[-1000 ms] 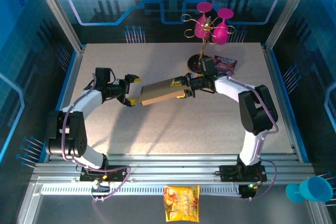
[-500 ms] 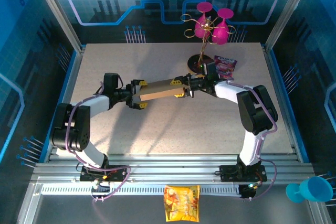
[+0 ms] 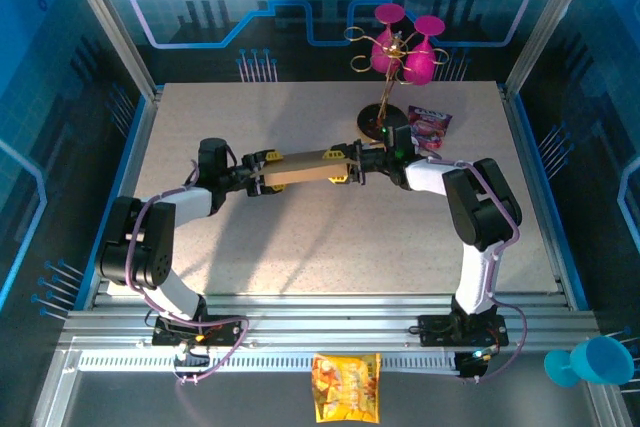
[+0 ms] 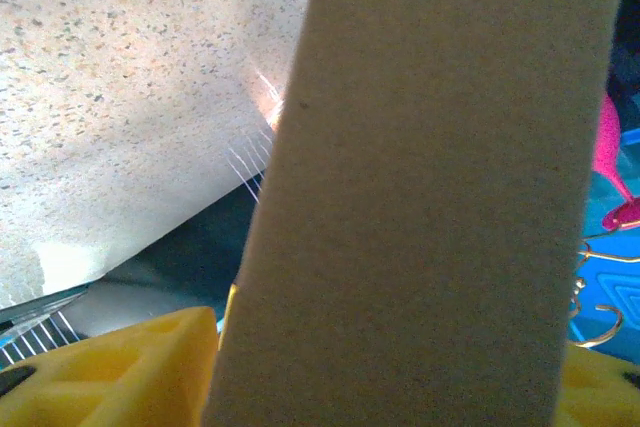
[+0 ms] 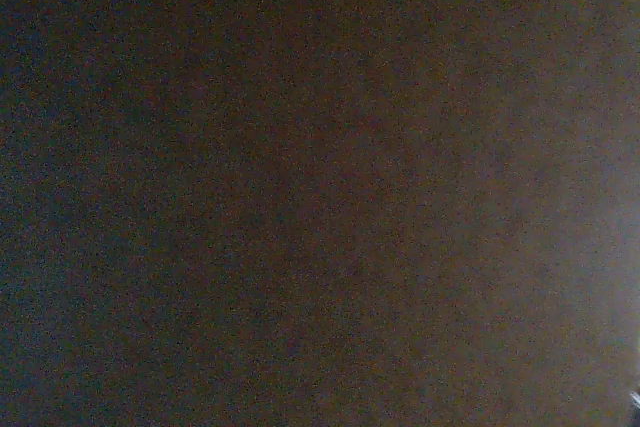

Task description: Fold the paper box

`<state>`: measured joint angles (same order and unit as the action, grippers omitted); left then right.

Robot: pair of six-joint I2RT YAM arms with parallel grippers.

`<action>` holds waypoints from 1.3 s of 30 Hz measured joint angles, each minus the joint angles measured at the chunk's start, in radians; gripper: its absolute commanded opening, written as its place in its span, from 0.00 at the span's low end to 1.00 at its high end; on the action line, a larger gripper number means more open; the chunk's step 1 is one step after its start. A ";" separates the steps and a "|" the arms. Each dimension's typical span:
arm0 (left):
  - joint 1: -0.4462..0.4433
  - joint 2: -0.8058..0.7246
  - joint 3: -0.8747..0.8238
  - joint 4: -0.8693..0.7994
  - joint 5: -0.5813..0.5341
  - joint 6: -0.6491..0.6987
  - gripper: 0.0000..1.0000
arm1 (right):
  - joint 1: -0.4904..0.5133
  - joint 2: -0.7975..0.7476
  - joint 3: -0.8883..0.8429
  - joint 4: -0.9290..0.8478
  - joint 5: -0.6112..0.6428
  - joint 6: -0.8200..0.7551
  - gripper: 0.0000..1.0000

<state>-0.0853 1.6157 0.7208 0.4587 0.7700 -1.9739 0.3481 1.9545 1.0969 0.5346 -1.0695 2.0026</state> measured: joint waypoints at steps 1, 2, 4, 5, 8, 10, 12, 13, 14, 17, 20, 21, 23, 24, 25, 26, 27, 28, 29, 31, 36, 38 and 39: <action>-0.002 0.000 0.000 0.005 -0.003 -0.006 0.47 | -0.001 0.000 -0.001 0.006 -0.005 0.008 0.26; -0.002 0.000 -0.001 0.013 -0.006 -0.009 0.42 | -0.001 0.000 -0.001 0.006 -0.006 0.018 0.26; -0.004 0.000 -0.004 0.031 -0.013 -0.004 0.34 | -0.002 0.001 -0.002 0.006 -0.008 0.041 0.28; -0.005 0.000 -0.005 0.034 -0.014 -0.008 0.29 | -0.003 0.002 -0.003 0.010 -0.008 0.045 0.33; -0.006 -0.001 -0.010 0.036 -0.015 -0.010 0.23 | -0.003 0.002 -0.003 0.008 -0.009 0.047 0.46; -0.009 -0.002 -0.011 0.029 -0.019 -0.019 0.20 | -0.003 0.002 -0.003 0.006 0.003 0.029 0.53; -0.018 -0.010 -0.014 0.011 -0.022 -0.029 0.18 | -0.007 0.002 -0.003 -0.009 0.016 -0.015 0.60; -0.024 -0.018 -0.016 0.000 -0.022 -0.029 0.17 | -0.009 0.000 -0.003 -0.027 0.020 -0.042 0.63; -0.028 -0.031 -0.017 -0.017 -0.022 -0.029 0.15 | -0.012 -0.006 -0.002 -0.061 0.023 -0.079 0.65; -0.027 -0.075 -0.016 -0.089 -0.025 -0.029 0.11 | -0.035 -0.045 0.011 -0.211 0.029 -0.211 0.71; -0.018 -0.112 -0.006 -0.182 -0.025 -0.028 0.09 | -0.077 -0.102 0.076 -0.442 0.040 -0.399 0.72; -0.013 -0.119 0.004 -0.207 -0.025 -0.028 0.09 | -0.092 -0.121 0.101 -0.518 0.045 -0.462 0.72; 0.006 -0.136 0.034 -0.280 -0.025 -0.017 0.09 | -0.127 -0.163 0.158 -0.687 0.067 -0.605 0.72; 0.016 -0.142 0.046 -0.318 -0.024 -0.008 0.08 | -0.146 -0.181 0.185 -0.755 0.082 -0.667 0.73; 0.027 -0.146 0.061 -0.368 -0.024 0.004 0.08 | -0.169 -0.203 0.215 -0.829 0.103 -0.734 0.72; 0.037 -0.146 0.077 -0.418 -0.024 0.018 0.08 | -0.195 -0.226 0.247 -0.901 0.127 -0.804 0.70; 0.046 -0.146 0.094 -0.469 -0.023 0.035 0.09 | -0.216 -0.247 0.272 -0.954 0.151 -0.864 0.69; 0.055 -0.146 0.111 -0.523 -0.023 0.055 0.09 | -0.233 -0.268 0.297 -1.008 0.180 -0.929 0.66; 0.063 -0.146 0.126 -0.567 -0.020 0.074 0.09 | -0.245 -0.290 0.325 -1.059 0.214 -1.001 0.62; 0.079 -0.146 0.150 -0.652 -0.016 0.116 0.10 | -0.240 -0.324 0.381 -1.152 0.315 -1.153 0.52; 0.105 -0.144 0.175 -0.830 -0.013 0.198 0.10 | -0.090 -0.426 0.410 -1.231 0.565 -1.557 0.33; 0.109 -0.132 0.178 -0.884 -0.011 0.224 0.11 | -0.003 -0.455 0.385 -1.230 0.626 -1.704 0.34; 0.109 -0.122 0.181 -0.903 -0.008 0.233 0.11 | 0.031 -0.460 0.378 -1.231 0.653 -1.764 0.35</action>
<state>0.0238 1.4940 0.9016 -0.4446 0.7616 -1.7409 0.3794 1.4944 1.4750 -0.6968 -0.4168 0.2386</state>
